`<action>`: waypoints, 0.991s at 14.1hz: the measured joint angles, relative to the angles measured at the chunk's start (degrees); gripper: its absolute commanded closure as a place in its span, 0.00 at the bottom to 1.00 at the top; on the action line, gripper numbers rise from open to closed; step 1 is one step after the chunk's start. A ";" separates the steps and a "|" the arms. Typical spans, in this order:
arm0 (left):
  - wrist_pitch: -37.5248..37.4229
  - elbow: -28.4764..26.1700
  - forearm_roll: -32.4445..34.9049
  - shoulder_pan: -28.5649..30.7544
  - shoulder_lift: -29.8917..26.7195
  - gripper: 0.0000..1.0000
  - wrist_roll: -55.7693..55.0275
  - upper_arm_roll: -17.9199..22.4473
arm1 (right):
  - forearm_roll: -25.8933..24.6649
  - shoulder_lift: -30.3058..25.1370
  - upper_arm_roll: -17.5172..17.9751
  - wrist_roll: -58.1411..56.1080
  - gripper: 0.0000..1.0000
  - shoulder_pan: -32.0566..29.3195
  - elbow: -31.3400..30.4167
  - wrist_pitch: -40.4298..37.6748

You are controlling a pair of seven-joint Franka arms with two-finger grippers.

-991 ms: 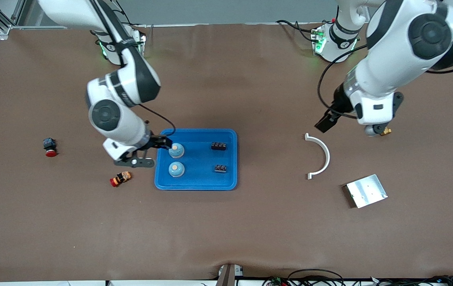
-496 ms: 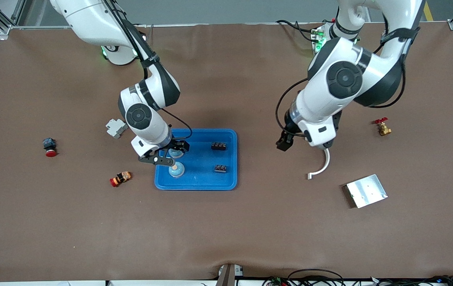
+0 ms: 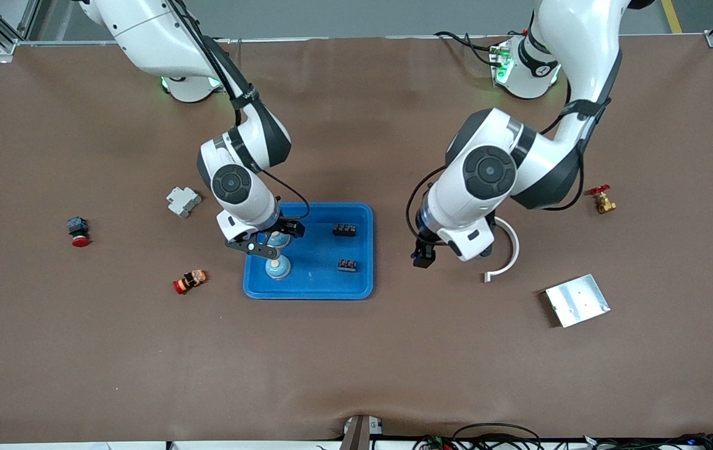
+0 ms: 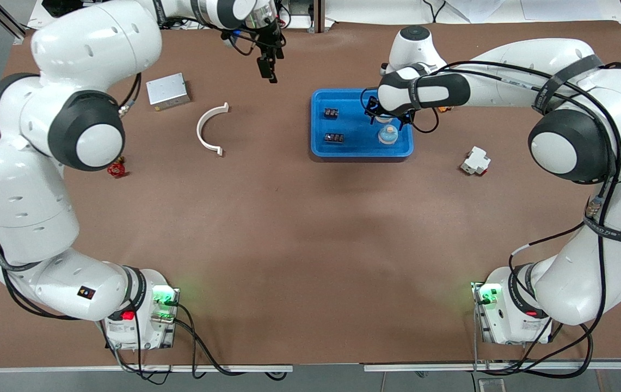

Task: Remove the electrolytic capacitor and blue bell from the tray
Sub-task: 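Lower the right gripper onto a bell while the left gripper descends to a capacitor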

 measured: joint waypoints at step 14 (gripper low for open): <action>17.44 7.39 4.39 -17.96 15.42 0.00 -12.91 13.68 | -0.07 3.54 -0.01 19.65 0.00 -0.01 0.56 3.18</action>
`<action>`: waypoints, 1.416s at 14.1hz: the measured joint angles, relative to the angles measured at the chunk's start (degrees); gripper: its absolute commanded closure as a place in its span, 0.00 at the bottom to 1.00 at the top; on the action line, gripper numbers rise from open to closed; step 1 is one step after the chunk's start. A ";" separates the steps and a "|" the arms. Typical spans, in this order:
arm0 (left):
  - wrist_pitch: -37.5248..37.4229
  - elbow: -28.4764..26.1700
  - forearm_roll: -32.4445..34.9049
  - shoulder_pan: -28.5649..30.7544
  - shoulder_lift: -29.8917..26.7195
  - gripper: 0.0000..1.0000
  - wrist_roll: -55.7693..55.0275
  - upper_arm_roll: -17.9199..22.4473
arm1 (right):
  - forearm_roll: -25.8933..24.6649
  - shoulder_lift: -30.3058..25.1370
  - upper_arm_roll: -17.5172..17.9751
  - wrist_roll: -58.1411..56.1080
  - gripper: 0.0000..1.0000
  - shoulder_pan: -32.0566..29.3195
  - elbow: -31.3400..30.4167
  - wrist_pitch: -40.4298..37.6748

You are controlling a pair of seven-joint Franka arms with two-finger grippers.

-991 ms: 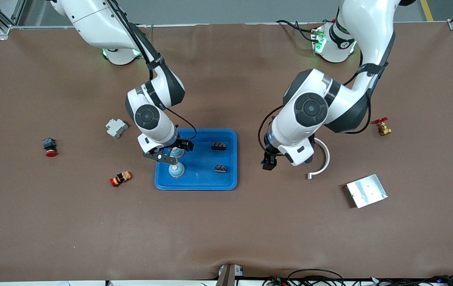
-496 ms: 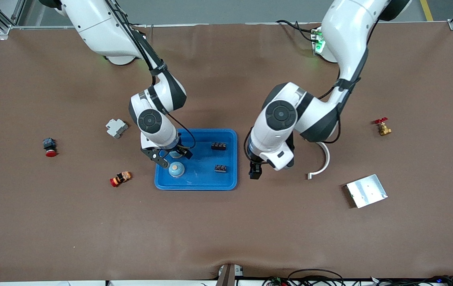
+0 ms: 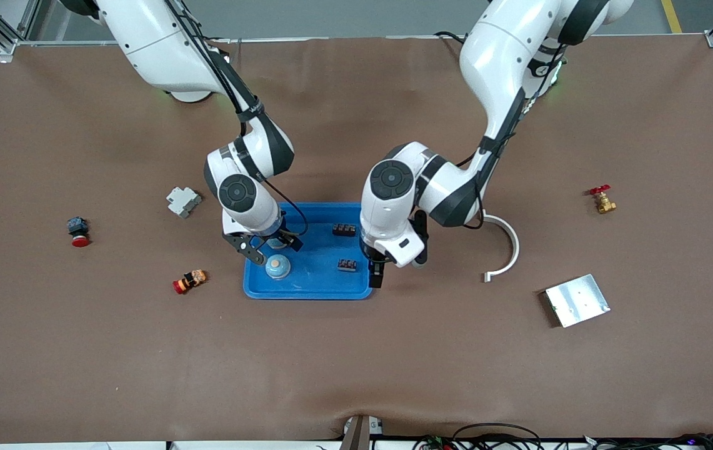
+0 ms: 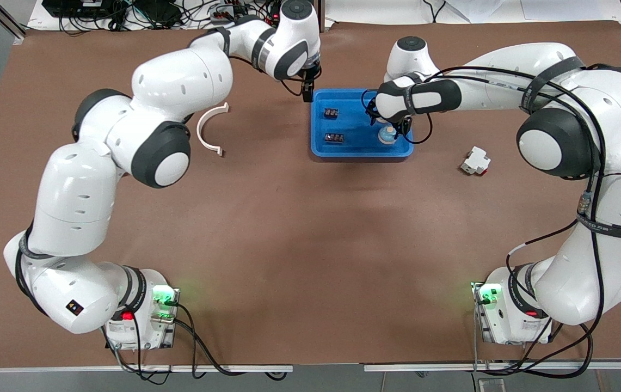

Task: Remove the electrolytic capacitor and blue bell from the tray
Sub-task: 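Lower the right gripper onto a bell while the left gripper descends to a capacitor, then lift the bell with the right gripper while the left gripper grasps the capacitor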

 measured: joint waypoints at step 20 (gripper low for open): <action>9.36 1.27 -1.22 -3.96 8.42 0.00 -2.18 -0.55 | -0.91 0.85 -0.10 -0.68 0.88 -0.23 0.32 -0.06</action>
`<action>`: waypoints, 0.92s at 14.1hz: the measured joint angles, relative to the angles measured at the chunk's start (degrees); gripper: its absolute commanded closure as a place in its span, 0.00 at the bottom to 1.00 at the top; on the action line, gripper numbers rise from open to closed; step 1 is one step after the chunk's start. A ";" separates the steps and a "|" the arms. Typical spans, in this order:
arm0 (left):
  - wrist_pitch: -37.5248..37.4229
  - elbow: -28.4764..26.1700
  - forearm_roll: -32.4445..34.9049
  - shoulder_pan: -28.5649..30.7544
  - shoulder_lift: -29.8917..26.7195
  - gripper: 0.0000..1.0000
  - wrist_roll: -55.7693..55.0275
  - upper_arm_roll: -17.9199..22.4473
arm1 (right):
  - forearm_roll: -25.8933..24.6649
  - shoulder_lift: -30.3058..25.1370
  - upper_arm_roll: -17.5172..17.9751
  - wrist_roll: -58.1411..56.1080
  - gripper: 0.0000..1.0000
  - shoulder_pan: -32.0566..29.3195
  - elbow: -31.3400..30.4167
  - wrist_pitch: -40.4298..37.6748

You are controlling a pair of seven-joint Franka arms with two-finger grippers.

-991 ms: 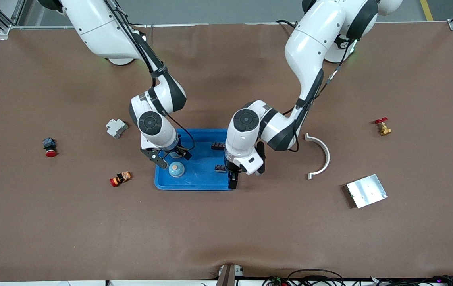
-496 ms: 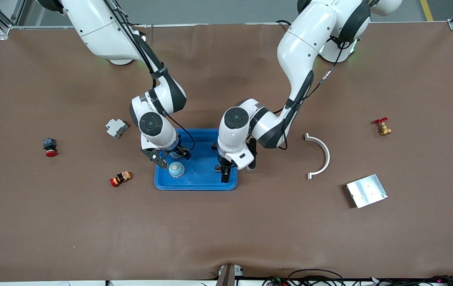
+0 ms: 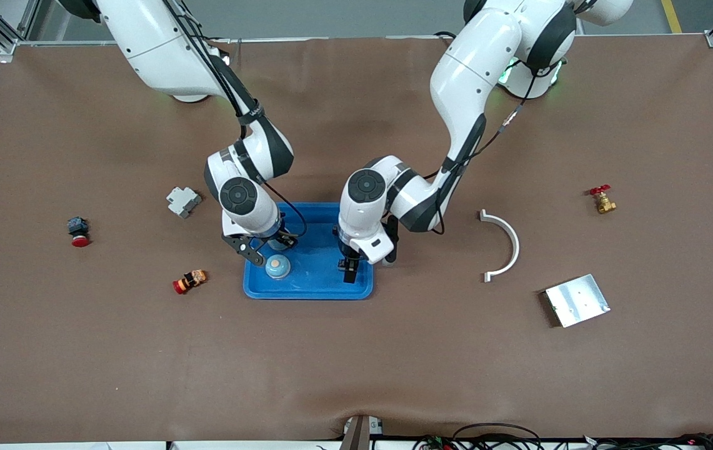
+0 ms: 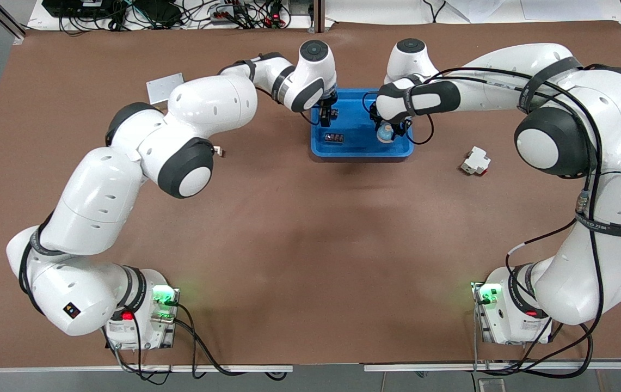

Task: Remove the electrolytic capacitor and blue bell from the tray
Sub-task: 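Lift the bell with the right gripper while the left gripper grasps the capacitor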

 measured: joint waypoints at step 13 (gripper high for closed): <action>1.98 0.08 -0.01 -1.16 1.78 0.33 -0.28 0.41 | -0.04 -8.37 -1.35 -42.59 0.96 -16.96 4.90 -21.85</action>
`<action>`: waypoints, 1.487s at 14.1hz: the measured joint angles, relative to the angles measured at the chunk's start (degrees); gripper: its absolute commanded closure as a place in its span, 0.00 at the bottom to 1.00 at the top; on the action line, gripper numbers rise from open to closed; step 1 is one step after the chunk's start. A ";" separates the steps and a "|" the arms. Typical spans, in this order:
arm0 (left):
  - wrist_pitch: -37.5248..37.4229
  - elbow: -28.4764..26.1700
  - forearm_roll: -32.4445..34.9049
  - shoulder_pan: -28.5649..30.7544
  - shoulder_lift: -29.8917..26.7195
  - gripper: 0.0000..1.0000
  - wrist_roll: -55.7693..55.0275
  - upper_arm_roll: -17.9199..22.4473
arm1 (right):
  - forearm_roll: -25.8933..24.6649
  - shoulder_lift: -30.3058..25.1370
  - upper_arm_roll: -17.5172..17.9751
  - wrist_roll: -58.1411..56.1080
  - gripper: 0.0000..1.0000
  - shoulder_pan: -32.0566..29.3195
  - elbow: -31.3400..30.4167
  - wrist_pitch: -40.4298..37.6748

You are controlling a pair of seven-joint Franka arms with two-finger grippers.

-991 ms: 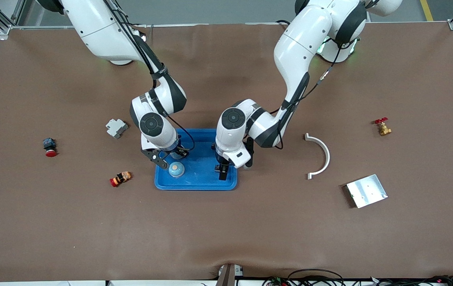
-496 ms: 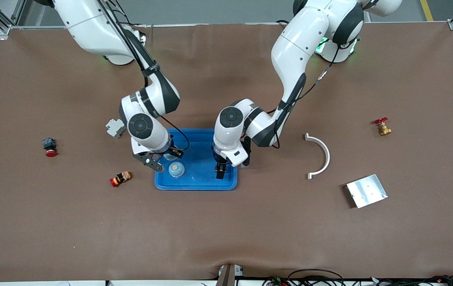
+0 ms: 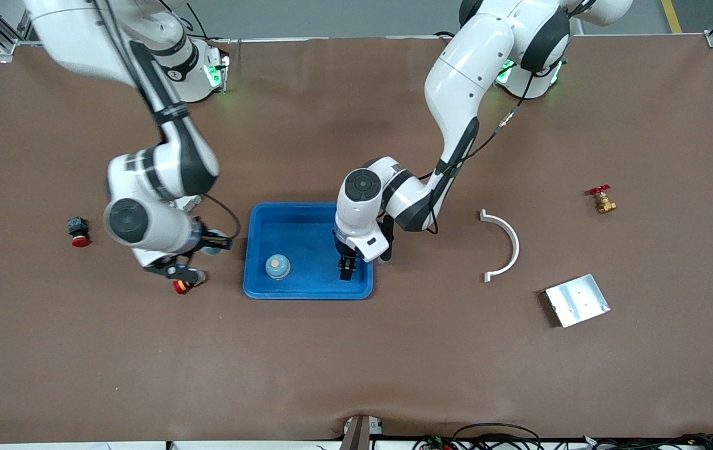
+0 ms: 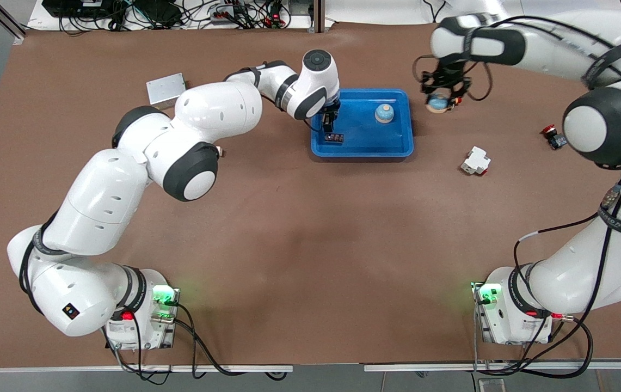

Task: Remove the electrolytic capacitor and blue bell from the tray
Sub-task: 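Lift the bell with the right gripper while the left gripper grasps the capacitor, then set the bell beside the red button while the left gripper lifts the capacitor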

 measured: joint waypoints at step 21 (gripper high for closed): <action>-5.73 2.23 0.11 -0.55 -2.37 1.00 8.72 2.30 | -0.12 4.32 -11.29 -43.15 0.00 -13.70 -9.13 10.69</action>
